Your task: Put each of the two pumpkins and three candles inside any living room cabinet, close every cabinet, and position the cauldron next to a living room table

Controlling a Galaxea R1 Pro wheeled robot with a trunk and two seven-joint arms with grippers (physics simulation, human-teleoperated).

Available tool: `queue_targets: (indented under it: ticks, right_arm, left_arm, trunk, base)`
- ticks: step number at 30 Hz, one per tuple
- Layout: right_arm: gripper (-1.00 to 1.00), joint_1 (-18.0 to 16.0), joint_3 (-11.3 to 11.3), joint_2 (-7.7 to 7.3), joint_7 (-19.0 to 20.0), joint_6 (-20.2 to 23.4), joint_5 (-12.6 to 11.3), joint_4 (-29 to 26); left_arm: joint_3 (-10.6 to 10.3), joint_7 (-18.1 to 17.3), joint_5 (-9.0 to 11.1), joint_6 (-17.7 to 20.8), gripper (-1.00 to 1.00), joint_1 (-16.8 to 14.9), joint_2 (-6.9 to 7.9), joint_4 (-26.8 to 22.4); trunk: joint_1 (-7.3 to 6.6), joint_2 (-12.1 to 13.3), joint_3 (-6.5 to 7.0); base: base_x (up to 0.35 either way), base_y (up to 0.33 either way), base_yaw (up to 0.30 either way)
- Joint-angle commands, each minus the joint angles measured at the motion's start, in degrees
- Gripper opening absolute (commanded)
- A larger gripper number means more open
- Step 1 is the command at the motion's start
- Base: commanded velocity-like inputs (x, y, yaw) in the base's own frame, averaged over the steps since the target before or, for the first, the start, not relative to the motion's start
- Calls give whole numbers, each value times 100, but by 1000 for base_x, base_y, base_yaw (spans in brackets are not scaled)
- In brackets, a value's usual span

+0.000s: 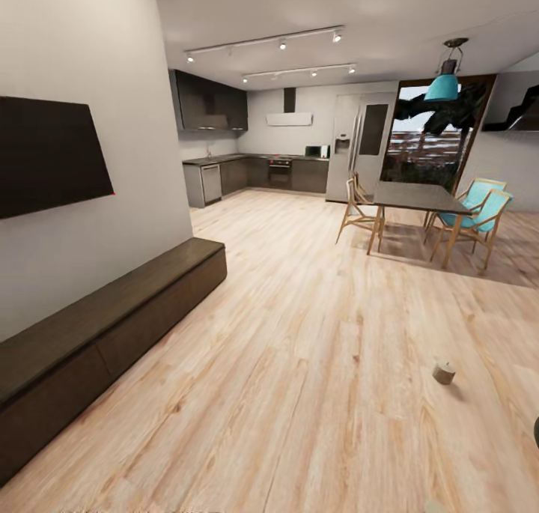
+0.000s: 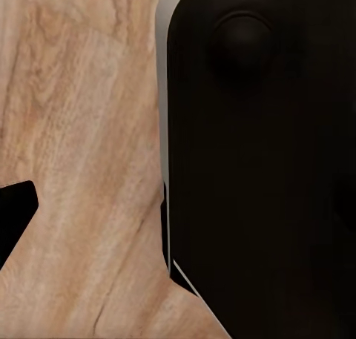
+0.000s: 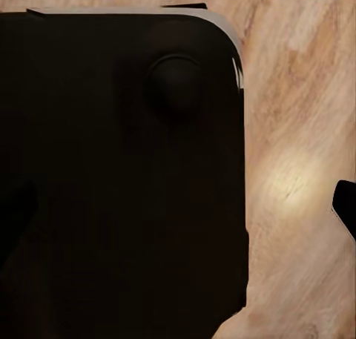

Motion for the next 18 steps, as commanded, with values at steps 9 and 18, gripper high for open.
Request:
queue_targets:
  ticks: [9, 18]
  right_arm:
    - [100, -3, 37, 18, -10, -202, 5, 3]
    - [100, -3, 71, 25, -10, -254, 22, -4]
  left_arm:
    - [-3, 5, -3, -12, 100, 1, 0, -3]
    - [-2, 5, -3, -12, 100, 0, 0, -3]
  trunk:
    - [0, -2, 21]
    - [0, -2, 50]
  base:
    - [0, 0, 271]
    - [0, 0, 274]
